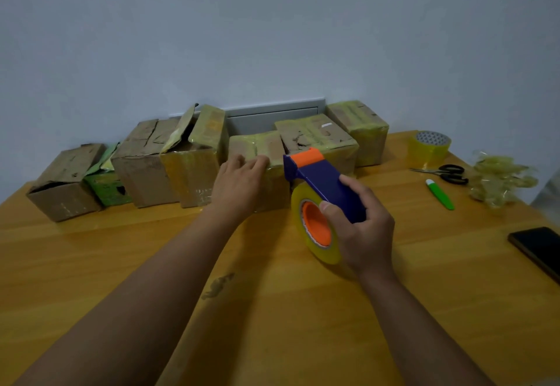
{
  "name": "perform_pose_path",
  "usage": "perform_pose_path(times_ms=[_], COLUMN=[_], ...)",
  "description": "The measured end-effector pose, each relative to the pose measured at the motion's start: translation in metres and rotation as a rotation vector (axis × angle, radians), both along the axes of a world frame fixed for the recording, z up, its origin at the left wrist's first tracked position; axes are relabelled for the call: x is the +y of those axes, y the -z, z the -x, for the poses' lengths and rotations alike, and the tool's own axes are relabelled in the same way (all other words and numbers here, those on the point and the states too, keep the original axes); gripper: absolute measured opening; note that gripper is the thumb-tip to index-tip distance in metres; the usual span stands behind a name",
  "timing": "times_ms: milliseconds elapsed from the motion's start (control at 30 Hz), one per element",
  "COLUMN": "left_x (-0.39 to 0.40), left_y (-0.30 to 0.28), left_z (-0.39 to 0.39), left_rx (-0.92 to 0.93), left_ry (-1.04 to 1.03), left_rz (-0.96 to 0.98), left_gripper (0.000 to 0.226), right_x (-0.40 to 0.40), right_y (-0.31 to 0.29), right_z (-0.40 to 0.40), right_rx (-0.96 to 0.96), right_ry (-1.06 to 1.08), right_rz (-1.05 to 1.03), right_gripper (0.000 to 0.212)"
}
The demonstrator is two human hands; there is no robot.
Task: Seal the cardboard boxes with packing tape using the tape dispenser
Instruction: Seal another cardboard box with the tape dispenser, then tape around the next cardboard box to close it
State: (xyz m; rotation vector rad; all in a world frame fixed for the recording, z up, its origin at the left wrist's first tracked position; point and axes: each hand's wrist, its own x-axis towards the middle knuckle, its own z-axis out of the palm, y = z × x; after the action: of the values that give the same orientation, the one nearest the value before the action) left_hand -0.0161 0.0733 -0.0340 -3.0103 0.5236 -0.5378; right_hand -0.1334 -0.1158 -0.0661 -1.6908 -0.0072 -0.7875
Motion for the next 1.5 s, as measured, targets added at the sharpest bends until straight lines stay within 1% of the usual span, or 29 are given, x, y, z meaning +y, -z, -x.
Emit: perform_pose_path(times_ms=[67,167,300,367,433,500,533,600,667,700,767,800,833,933,1000,1167,1267,1400,1500], left_x=[-0.004,-0.008,-0.004,0.003,0.011,0.022,0.027,0.039,0.052,0.060,0.073,0.078,0.081,0.083,0.081,0.081,0.085,0.092,0.104], left_y=[0.002,0.001,-0.002,-0.003,-0.005,-0.007,-0.009,-0.014,-0.021,-0.024,-0.028,-0.028,-0.027,-0.028,-0.032,-0.037,-0.036,-0.035,-0.037], left_z=[-0.013,-0.029,-0.041,-0.041,-0.038,-0.034,-0.032,-0.028,-0.029,-0.031,-0.039,-0.042,-0.044,-0.040,-0.035,-0.013,0.010,0.041,0.072], left_rx=[-0.004,0.006,0.028,0.007,-0.019,-0.064,-0.104,-0.229,-0.330,-0.318,-0.168,-0.094,-0.056,-0.095,-0.107,-0.122,-0.129,-0.125,-0.094], left_ry=[-0.009,-0.017,0.023,0.043,0.065,0.090,0.096,0.069,-0.046,-0.122,-0.241,-0.262,-0.254,-0.183,-0.177,-0.120,-0.096,-0.083,-0.074], left_rz=[0.001,0.067,0.087,0.072,-0.004,-0.062,-0.057,-0.001,0.076,0.115,0.163,0.142,0.097,0.007,-0.010,-0.086,-0.102,-0.112,-0.107], left_gripper=[0.070,0.071,0.075,0.079,0.081,0.081,0.077,0.068,0.066,0.071,0.082,0.082,0.078,0.054,0.047,0.043,0.042,0.043,0.043], right_x=[0.003,0.008,0.015,0.017,0.019,0.021,0.022,0.023,0.024,0.024,0.023,0.023,0.023,0.023,0.022,0.020,0.019,0.019,0.024], right_y=[0.000,0.000,0.002,0.004,0.006,0.009,0.011,0.014,0.017,0.018,0.019,0.019,0.019,0.019,0.019,0.017,0.016,0.012,0.009], right_z=[-0.005,-0.014,-0.024,-0.028,-0.029,-0.030,-0.030,-0.030,-0.030,-0.030,-0.030,-0.030,-0.029,-0.028,-0.028,-0.025,-0.023,-0.020,-0.012], right_rx=[-0.004,-0.007,-0.021,-0.019,-0.024,-0.032,-0.034,-0.035,-0.034,-0.033,-0.029,-0.028,-0.030,-0.034,-0.039,-0.036,-0.013,0.033,0.096], right_ry=[0.002,0.014,0.059,0.078,0.082,0.078,0.077,0.078,0.079,0.081,0.086,0.087,0.088,0.088,0.082,0.057,0.032,0.013,-0.024], right_rz=[0.013,0.035,0.077,0.079,0.077,0.089,0.101,0.128,0.146,0.155,0.161,0.163,0.167,0.176,0.178,0.199,0.185,0.171,0.137], right_gripper=[0.055,0.055,0.051,0.051,0.053,0.055,0.056,0.056,0.058,0.060,0.060,0.060,0.060,0.058,0.060,0.062,0.060,0.068,0.068])
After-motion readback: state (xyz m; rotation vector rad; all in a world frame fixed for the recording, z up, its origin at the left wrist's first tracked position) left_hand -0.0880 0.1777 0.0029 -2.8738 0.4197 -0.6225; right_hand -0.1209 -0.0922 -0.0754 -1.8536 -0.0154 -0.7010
